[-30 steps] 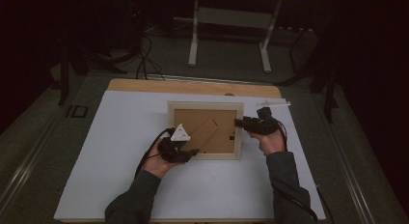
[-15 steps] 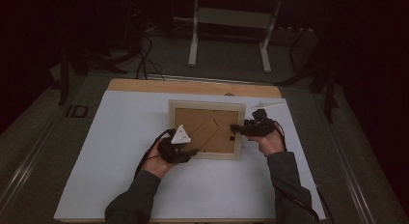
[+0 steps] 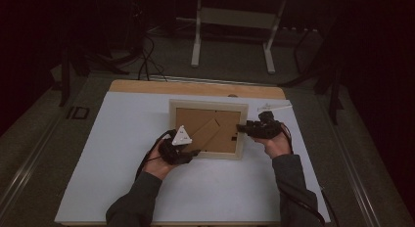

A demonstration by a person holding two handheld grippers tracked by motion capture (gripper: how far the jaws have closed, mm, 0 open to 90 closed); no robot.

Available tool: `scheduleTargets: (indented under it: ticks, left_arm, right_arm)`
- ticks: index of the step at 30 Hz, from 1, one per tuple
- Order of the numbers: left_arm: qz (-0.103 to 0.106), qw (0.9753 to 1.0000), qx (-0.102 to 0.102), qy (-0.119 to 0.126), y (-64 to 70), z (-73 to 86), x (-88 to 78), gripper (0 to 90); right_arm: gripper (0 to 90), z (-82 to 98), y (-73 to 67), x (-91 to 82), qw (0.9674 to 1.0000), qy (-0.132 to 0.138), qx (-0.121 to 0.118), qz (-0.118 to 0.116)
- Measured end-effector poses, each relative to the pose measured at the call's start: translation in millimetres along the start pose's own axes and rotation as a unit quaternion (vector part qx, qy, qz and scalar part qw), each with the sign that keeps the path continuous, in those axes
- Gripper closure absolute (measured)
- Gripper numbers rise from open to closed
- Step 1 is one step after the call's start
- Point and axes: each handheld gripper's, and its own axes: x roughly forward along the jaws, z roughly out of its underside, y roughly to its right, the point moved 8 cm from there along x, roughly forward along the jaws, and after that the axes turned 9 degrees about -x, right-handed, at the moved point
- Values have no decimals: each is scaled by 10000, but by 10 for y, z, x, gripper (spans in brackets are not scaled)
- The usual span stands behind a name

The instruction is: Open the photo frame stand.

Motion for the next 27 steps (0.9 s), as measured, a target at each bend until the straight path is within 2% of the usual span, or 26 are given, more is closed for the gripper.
scheduleTargets:
  ticks: [7,9,12,27]
  left_arm:
    - [-175,9998,18,-41,-19,3,15,623]
    - [-277,9996,-3,-54,-35,4,23,641]
    - [-330,9994,-42,-47,-52,0,19,655]
    - [-394,9992,-64,-28,-66,-8,26,663]
  right_arm:
    - [609,-39,-28,-13,9998,115,-153,116]
    - [624,-79,-59,-36,9992,181,-315,181]
    - [629,-108,-90,-48,9985,178,-419,291]
    - [630,-103,-125,-49,9971,315,-466,521]
